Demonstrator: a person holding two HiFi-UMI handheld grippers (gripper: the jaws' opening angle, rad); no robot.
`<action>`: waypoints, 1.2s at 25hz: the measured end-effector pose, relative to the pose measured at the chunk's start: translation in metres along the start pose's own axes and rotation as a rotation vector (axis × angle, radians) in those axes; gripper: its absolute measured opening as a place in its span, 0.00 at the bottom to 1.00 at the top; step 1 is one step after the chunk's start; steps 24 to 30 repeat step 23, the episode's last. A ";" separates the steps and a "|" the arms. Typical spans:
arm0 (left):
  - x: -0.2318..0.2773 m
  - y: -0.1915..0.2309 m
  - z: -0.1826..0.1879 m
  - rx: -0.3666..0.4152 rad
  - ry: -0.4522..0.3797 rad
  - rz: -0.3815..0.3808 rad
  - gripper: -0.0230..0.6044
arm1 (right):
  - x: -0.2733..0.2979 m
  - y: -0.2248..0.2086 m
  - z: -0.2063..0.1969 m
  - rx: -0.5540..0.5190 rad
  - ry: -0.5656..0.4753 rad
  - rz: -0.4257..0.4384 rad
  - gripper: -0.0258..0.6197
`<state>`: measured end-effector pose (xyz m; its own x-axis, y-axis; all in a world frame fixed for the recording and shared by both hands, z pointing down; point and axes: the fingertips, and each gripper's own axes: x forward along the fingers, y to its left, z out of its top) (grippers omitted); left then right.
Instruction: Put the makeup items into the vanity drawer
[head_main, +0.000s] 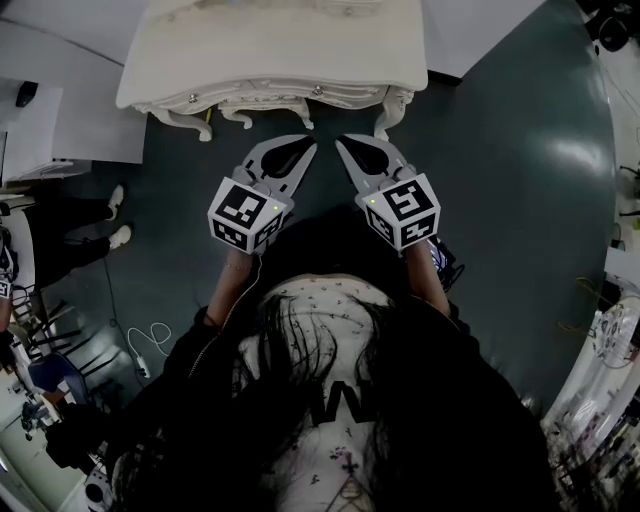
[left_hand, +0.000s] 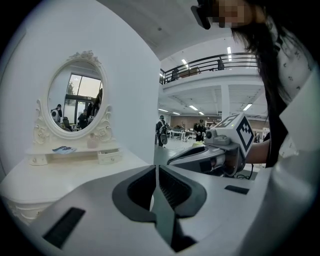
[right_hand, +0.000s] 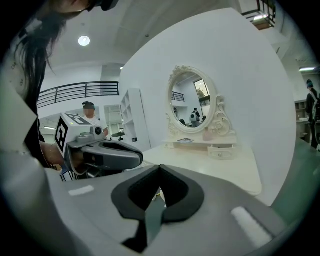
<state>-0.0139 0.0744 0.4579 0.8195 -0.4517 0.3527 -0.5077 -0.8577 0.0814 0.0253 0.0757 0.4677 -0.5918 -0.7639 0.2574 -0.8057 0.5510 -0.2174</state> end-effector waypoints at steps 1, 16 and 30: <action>-0.001 0.000 0.000 0.002 -0.001 -0.005 0.07 | 0.001 0.002 0.000 -0.001 0.001 -0.001 0.05; -0.008 0.013 0.003 0.009 -0.022 -0.044 0.07 | 0.015 0.010 0.005 -0.019 0.012 -0.036 0.05; -0.010 0.019 0.003 0.011 -0.026 -0.043 0.07 | 0.021 0.011 0.004 -0.027 0.020 -0.043 0.05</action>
